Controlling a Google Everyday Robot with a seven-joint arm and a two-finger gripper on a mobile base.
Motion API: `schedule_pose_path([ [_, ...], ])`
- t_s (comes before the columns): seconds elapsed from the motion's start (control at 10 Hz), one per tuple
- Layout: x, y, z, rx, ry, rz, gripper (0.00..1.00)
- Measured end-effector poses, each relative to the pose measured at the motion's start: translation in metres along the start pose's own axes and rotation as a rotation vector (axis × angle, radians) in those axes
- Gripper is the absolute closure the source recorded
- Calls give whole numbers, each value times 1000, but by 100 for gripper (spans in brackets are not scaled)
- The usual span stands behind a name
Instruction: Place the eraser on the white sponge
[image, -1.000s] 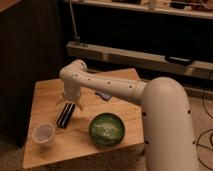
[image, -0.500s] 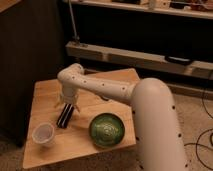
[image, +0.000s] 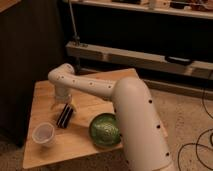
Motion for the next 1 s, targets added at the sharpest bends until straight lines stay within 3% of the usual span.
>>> schedule_pose_path([
  [0.4,-7,1,15,-15,-27,9,20],
  [0.5,-8,0,17,-17,-32,9,25],
  [1.0,-13,8,19,-14,-51,16,77],
])
